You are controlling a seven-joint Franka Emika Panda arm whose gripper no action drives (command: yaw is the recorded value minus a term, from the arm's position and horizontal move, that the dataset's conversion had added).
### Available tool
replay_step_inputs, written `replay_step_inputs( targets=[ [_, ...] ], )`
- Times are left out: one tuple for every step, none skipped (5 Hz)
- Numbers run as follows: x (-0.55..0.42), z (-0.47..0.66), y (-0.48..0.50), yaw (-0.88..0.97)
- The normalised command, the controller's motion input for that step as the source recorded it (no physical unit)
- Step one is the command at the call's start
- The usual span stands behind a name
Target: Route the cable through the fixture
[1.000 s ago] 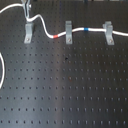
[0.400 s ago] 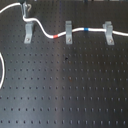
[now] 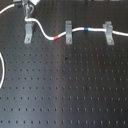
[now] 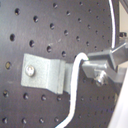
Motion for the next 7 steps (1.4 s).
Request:
replay_step_inputs(
  targets=[
    [0.001, 0.03, 0.0, 0.18],
    [0.037, 0.11, 0.164, 0.25],
    [0.029, 0.07, 0.28, 0.11],
    [0.001, 0.05, 0.088, 0.0],
    [0.006, 0.38, 0.0, 0.0],
    [0.037, 0.42, 0.028, 0.0],
    [0.116, 0.32, 0.107, 0.01]
  ],
)
